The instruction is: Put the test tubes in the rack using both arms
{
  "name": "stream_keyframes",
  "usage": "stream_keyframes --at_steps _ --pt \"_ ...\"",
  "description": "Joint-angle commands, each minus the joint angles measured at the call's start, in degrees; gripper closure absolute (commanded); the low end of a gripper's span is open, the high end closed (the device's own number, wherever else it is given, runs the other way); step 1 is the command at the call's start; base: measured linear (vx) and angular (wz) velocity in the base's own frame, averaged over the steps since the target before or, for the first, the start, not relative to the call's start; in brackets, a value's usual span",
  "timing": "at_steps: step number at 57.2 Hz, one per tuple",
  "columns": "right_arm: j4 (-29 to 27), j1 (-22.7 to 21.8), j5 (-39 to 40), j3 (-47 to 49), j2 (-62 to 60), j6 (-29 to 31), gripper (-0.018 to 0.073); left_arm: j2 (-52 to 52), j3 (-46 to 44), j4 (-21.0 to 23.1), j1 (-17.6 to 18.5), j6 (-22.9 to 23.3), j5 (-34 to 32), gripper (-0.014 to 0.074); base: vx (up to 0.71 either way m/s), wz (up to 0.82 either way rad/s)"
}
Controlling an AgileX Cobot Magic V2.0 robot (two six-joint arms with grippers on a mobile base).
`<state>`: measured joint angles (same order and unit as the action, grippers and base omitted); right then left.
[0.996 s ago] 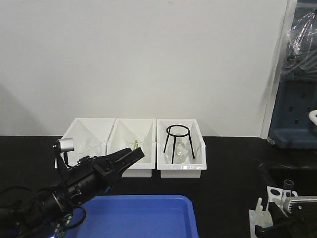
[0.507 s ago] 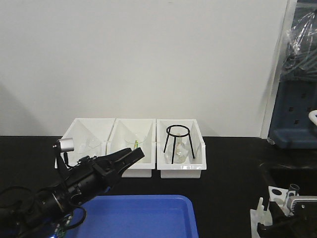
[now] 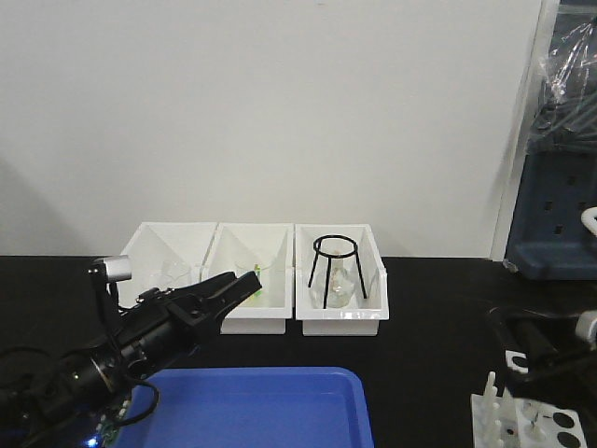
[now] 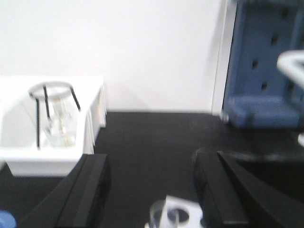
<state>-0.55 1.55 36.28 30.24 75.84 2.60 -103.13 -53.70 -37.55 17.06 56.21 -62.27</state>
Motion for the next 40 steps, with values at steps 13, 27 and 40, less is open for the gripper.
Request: stream_keyframes --at_steps 13,27,40 --pt "0.55 -0.50 -24.96 13.89 -21.14 4.84 0.0095 16.82 -1.54 4.71 -1.36 -12.73 10.12 0.0116 0.00 0.00" --pt "0.55 -0.50 -38.65 14.06 -30.88 4.18 0.0095 35.37 -1.25 3.72 -1.36 -21.32 37.40 0.0116 0.00 0.00" --pt "0.55 -0.34 -46.39 14.06 -33.17 4.24 0.0096 51.53 7.68 2.93 -1.36 -27.19 45.02 0.0116 0.00 0.00"
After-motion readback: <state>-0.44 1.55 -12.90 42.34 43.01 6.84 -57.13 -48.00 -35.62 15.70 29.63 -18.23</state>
